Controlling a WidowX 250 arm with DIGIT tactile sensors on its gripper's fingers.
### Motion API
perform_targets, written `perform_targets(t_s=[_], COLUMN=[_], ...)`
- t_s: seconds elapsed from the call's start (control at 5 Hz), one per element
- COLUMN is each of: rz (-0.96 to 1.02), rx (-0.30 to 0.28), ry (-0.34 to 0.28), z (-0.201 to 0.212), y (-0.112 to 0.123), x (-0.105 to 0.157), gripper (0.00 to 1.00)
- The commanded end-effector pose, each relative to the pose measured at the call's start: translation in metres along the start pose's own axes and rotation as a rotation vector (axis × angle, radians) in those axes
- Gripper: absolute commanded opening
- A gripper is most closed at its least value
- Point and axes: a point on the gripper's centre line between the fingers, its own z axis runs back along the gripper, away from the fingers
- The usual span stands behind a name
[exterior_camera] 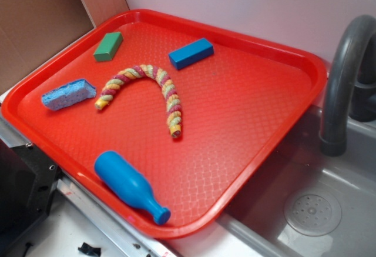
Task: Grab the blue sponge.
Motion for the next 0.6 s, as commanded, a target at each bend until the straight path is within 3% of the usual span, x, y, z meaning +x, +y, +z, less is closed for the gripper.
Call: perform_targets(t_s=[0.0, 0.4], rz=[0.0, -0.154], rx=[0.0, 0.082], ry=[0.0, -0.144], z=[0.0, -0.033], y=[0.0, 0.016], x=[0.0, 0.022], gripper=[1.0, 1.0])
